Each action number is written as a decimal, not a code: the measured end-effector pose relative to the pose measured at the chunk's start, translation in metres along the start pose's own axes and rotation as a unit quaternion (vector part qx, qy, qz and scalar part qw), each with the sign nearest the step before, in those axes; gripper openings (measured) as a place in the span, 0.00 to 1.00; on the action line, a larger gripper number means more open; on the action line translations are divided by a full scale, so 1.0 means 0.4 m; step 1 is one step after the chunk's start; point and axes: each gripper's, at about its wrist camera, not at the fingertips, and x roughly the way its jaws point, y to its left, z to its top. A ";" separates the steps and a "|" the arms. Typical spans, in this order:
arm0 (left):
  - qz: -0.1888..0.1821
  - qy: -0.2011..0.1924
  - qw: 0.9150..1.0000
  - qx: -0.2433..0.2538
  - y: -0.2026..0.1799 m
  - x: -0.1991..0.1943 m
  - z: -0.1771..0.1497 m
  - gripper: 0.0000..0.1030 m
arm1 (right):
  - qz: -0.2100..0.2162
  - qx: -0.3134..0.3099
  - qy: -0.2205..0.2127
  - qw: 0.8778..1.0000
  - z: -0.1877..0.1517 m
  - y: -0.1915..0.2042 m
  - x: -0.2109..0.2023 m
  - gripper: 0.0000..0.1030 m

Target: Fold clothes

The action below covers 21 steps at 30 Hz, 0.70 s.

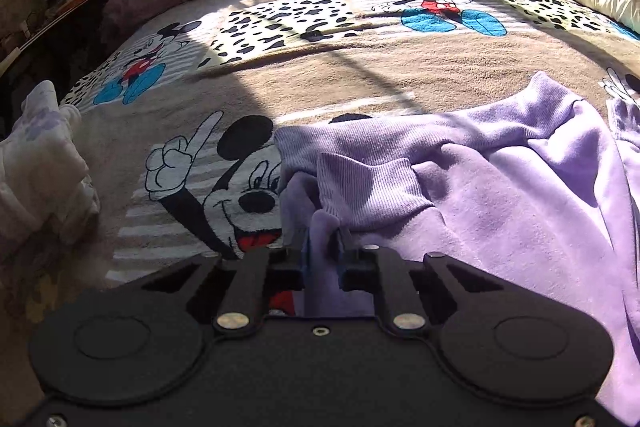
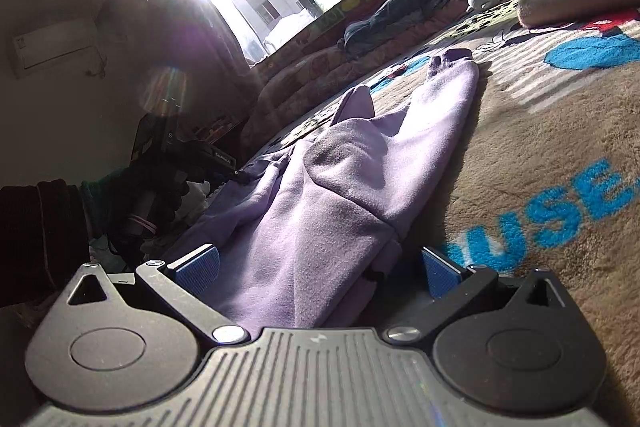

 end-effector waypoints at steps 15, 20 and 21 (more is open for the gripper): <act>0.004 -0.042 0.997 -0.060 0.117 -0.145 -0.030 0.05 | 0.014 0.010 -0.011 1.000 -0.001 -0.012 -0.007 1.00; 0.018 -0.055 0.995 -0.079 0.183 -0.195 -0.050 0.05 | 0.018 0.012 -0.014 1.000 -0.002 -0.013 -0.009 1.00; 0.022 -0.058 0.995 -0.083 0.201 -0.206 -0.057 0.05 | 0.019 0.012 -0.014 1.000 -0.002 -0.014 -0.010 1.00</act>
